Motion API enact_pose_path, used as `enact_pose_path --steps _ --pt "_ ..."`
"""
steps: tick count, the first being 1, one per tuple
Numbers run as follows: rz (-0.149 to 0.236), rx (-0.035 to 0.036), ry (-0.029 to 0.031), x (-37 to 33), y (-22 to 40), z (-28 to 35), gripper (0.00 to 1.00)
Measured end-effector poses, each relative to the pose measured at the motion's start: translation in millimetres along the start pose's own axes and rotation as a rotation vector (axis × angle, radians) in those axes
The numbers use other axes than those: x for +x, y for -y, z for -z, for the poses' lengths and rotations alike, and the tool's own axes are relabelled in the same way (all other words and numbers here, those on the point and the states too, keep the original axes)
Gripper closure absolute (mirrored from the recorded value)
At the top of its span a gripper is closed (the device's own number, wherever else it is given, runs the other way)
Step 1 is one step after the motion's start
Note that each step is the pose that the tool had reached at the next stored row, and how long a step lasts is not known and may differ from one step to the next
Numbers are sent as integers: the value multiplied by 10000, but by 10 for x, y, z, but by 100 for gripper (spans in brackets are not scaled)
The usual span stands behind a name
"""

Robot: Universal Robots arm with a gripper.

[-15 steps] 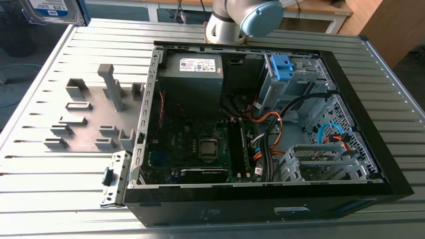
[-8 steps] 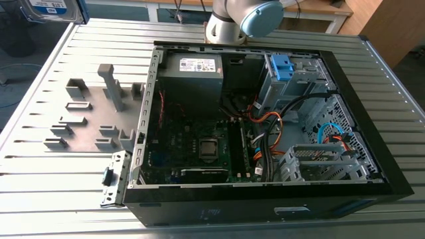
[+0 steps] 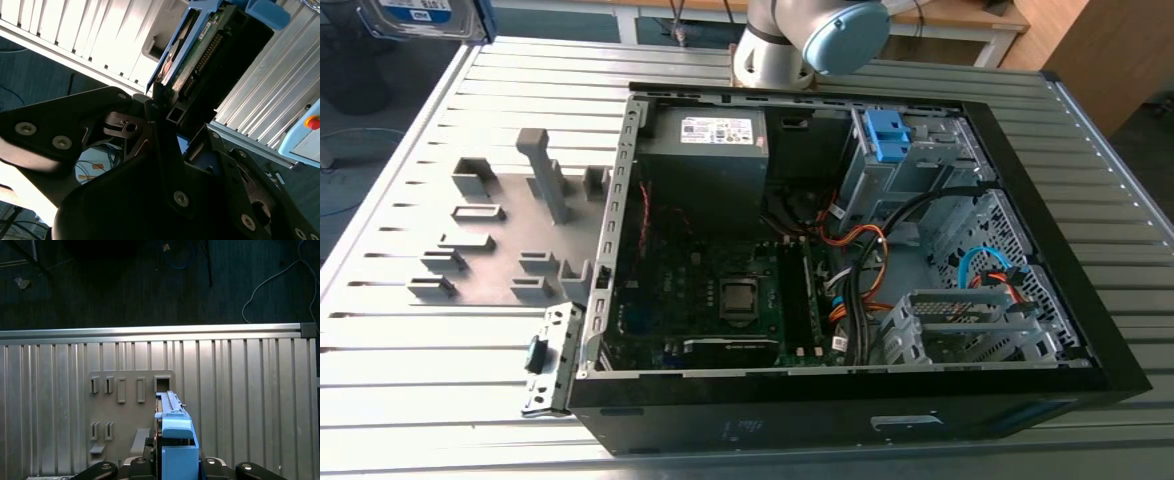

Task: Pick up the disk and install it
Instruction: 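Pick up the disk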

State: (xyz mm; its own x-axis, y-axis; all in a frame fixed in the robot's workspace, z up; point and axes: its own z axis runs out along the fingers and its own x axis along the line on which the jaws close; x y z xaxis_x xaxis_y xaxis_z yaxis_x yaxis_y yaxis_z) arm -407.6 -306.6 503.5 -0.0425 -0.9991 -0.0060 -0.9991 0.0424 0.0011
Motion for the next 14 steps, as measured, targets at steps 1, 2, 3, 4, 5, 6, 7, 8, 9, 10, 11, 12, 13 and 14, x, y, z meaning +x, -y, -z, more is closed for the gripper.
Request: enact_pose_path --steps 1,2,3,4,5,6,7,8,9,10,11,12,13,14 --pt "0 0 0 0 0 7 64" --pt "0 0 0 0 0 13 64" --pt "0 0 0 0 0 20 64" --pt "0 0 0 0 0 27 64" --pt "0 1 0 0 0 34 64" --pt "0 1 0 0 0 41 64" --pt "0 0 0 0 0 48 64" --pt "0 0 0 0 0 55 64" --pt "0 0 0 0 0 61 64" --pt "0 0 0 0 0 68 64" --pt "0 0 0 0 0 75 64" --pt "0 0 0 -1 0 82 64" --pt "0 0 0 0 0 90 64" --pt "0 -1 0 -1 0 98 64"
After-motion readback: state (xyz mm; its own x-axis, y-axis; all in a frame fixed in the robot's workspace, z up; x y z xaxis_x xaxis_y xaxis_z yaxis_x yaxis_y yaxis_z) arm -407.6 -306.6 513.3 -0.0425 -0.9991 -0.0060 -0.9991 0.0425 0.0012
